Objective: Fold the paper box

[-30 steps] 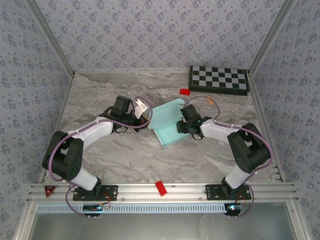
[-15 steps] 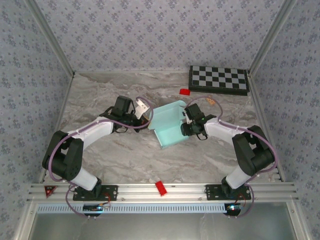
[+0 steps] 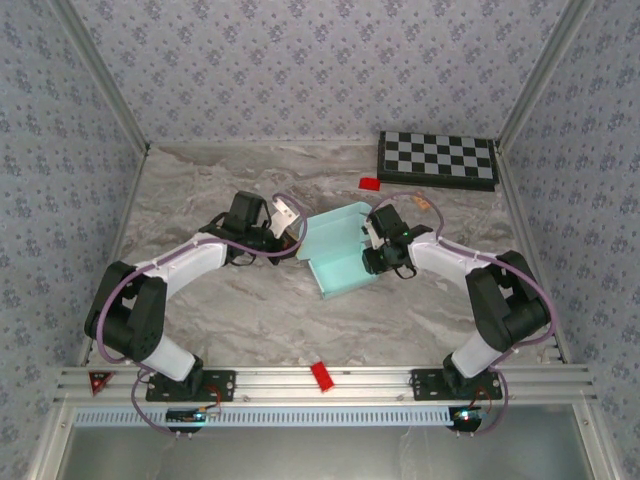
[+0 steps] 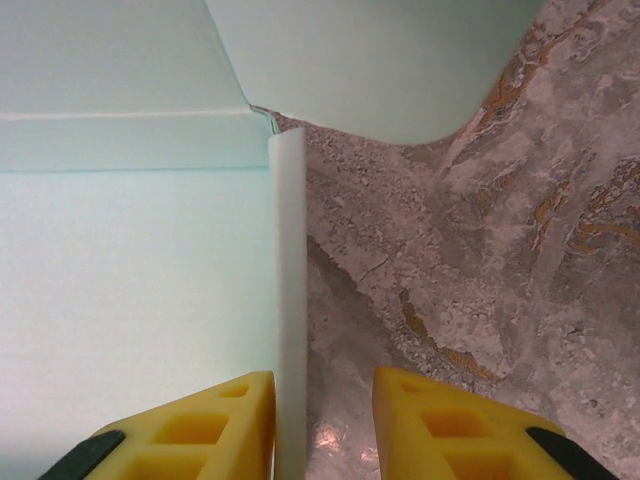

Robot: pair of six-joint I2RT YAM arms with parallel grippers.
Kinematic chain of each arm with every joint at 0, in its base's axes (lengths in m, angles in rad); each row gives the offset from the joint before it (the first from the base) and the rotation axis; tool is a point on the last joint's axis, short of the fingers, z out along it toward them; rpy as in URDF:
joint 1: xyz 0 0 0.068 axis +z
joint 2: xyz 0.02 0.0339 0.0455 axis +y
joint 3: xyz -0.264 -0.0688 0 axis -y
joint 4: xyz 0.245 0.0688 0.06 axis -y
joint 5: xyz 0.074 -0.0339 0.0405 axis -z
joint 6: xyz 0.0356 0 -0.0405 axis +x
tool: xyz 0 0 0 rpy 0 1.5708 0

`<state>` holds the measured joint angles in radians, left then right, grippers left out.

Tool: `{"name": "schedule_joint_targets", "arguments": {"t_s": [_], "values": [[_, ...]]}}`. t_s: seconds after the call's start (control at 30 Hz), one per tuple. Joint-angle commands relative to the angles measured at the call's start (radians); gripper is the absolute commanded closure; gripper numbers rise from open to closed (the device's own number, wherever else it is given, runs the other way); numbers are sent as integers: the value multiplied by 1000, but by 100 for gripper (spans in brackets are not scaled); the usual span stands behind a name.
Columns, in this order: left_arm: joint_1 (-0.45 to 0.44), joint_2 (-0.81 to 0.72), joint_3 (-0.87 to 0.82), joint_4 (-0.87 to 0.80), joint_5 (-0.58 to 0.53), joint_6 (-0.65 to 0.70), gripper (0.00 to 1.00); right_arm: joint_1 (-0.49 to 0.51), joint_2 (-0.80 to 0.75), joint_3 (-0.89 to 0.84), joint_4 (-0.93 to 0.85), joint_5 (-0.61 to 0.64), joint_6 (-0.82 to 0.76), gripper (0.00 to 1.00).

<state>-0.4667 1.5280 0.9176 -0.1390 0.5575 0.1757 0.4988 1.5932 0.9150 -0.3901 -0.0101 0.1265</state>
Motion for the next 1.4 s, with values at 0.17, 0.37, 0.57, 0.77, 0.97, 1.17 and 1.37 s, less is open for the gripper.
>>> {"name": "schedule_joint_targets", "arguments": {"t_s": [0.17, 0.37, 0.57, 0.77, 0.97, 1.17, 1.37], "values": [[-2, 5, 33, -10, 12, 10, 100, -8, 15, -2, -30, -28, -2, 68], [-2, 4, 31, -12, 12, 12, 100, -11, 25, -8, -17, -22, 0, 71], [-3, 4, 33, -13, 11, 13, 100, -8, 32, -6, -24, -5, -5, 76], [-2, 5, 34, -16, 7, 19, 100, 11, 53, 18, -47, 35, -6, 78], [5, 0, 39, -23, -13, 25, 100, 33, 82, 34, -54, 70, -4, 78], [14, -6, 44, -35, -11, 36, 100, 44, 85, 44, -56, 115, 10, 80], [16, -6, 51, -44, -10, 48, 100, 50, 103, 67, -83, 168, 18, 83]]}}
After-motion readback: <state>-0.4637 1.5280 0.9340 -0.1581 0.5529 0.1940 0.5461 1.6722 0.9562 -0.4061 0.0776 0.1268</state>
